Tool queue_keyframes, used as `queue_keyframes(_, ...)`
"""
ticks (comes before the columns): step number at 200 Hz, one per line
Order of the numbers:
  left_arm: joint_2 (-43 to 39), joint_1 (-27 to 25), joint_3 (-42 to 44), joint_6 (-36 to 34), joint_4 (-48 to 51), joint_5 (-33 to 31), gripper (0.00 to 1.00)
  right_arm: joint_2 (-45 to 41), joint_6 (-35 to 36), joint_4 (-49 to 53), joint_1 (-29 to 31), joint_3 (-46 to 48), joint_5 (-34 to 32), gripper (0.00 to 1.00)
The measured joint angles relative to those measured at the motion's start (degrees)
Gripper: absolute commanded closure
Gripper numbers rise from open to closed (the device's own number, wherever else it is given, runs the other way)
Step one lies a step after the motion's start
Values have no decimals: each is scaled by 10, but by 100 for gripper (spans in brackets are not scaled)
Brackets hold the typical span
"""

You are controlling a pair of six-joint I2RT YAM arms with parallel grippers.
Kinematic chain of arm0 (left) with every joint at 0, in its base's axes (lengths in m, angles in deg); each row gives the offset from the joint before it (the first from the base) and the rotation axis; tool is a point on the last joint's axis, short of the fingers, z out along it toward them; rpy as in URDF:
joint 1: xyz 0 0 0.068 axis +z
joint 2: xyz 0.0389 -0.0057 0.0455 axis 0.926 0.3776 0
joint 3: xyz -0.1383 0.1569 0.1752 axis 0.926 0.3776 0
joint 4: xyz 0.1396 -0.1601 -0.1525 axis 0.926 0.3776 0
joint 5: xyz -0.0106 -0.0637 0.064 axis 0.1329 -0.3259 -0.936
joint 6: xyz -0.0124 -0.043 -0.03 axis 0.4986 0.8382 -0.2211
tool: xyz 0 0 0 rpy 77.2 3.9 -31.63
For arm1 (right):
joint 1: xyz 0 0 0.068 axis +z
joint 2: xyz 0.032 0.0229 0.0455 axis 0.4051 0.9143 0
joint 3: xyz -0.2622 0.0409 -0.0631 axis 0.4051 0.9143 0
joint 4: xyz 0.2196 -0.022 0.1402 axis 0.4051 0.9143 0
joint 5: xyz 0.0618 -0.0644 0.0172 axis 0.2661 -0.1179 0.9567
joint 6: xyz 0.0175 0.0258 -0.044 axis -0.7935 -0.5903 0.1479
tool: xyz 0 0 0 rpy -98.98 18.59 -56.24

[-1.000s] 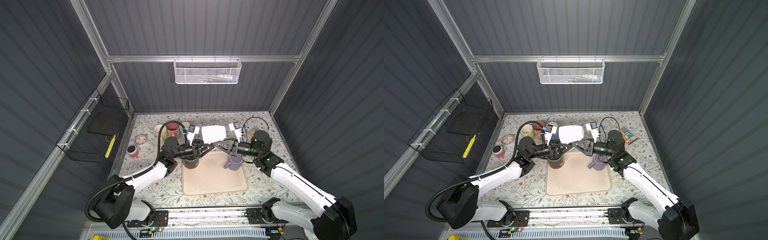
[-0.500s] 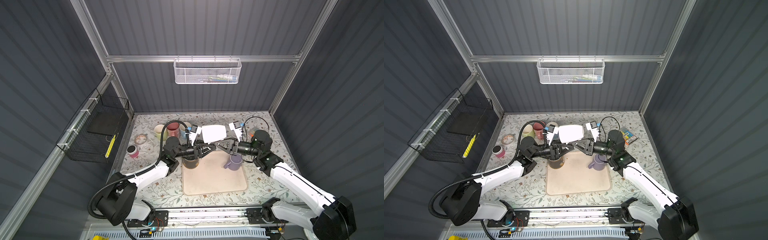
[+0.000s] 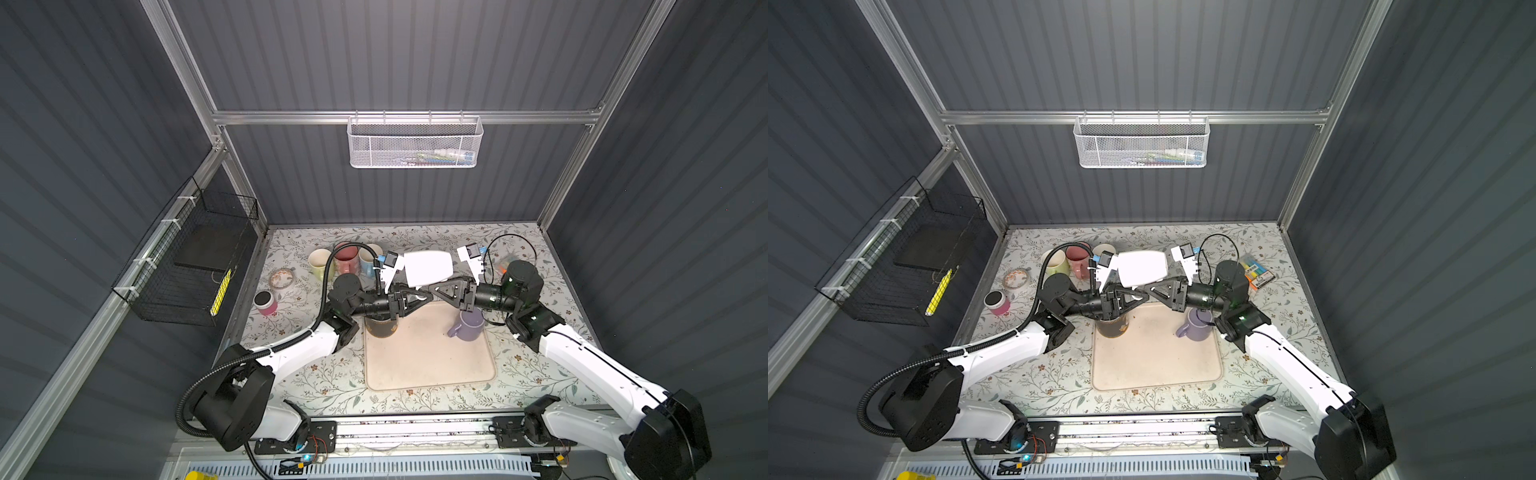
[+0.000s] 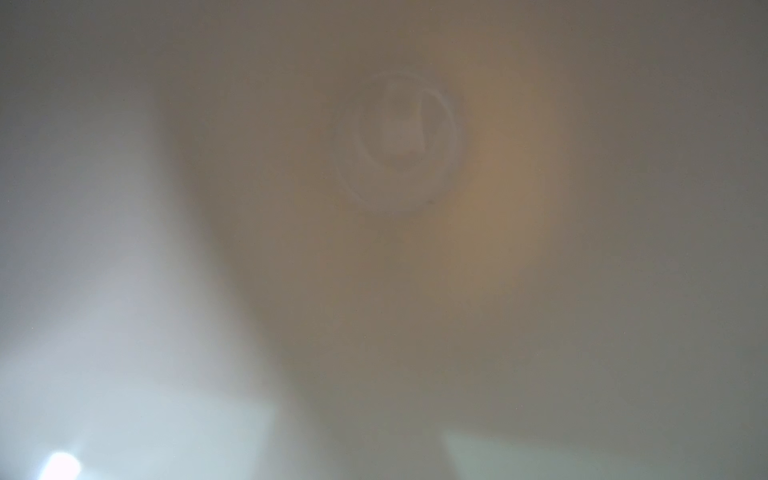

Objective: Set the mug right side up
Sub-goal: 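Close the left gripper on the white mug's rim beside the right gripper, then open the right gripper off the white mug while the left gripper holds it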

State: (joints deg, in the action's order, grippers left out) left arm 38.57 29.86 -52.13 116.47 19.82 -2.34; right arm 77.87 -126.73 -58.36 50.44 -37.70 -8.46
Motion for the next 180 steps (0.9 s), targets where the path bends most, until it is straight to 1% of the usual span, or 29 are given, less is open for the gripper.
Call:
queue_keyframes(16,0,0,0,-1,4,0,88,7,-1,-5,-1,0,3,100)
queue_keyframes(22,0,0,0,-2,7,0,93,10,-1,-7,-2,0,4,100)
queue_keyframes(28,0,0,0,-2,8,0,100,13,-1,-9,-2,0,5,100)
queue_keyframes(107,-7,0,0,-27,34,-11,100,17,0,-9,-2,0,5,100)
queue_keyframes(119,-11,0,1,-31,38,-15,100,17,0,-8,-2,0,5,92)
queue_keyframes(129,-15,0,3,-36,43,-20,100,17,0,-8,-1,0,7,83)
queue_keyframes(136,-19,0,4,-40,48,-24,100,17,1,-8,-1,0,9,78)
queue_keyframes(161,-36,-4,8,-53,75,-48,100,18,13,-7,1,1,11,68)
queue_keyframes(180,-42,-4,8,-63,93,-64,100,19,17,0,3,1,12,65)
